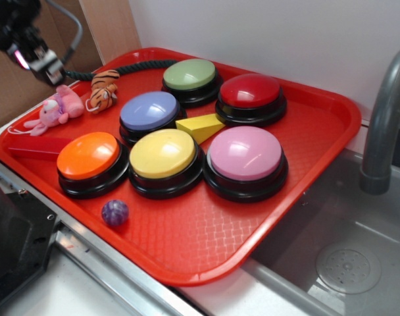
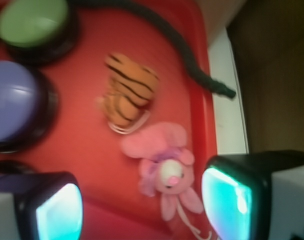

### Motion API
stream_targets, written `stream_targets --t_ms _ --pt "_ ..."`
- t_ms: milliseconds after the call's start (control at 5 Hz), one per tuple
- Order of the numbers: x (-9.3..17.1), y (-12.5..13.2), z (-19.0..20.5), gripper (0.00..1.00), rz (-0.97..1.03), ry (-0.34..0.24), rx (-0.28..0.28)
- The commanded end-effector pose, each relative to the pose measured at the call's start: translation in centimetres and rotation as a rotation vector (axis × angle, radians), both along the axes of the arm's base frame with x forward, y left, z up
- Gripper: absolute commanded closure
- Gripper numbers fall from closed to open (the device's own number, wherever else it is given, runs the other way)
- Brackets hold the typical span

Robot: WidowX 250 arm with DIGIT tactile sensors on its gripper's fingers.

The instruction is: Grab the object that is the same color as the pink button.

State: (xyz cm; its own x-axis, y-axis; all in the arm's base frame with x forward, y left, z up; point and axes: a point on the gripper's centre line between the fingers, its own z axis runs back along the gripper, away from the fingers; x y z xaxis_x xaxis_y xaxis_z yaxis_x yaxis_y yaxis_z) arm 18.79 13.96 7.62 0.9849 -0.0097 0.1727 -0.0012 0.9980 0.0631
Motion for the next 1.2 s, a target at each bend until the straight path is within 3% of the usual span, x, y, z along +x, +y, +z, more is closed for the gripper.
stream_targets --t_ms 0,200,400,600,1000 --pt "1.0 2.3 -3.4 0.0 0.005 0.0 0.06" --pt "1.1 3.0 -4.6 0.0 0.055 0.024 0.06" --pt "0.9 3.5 -5.3 0.05 0.107 0.013 0.037" --pt "0.8 3.6 -5.2 1.0 0.115 -0.003 0.026" --pt "1.0 3.2 -4.0 1.0 0.137 0.053 0.001"
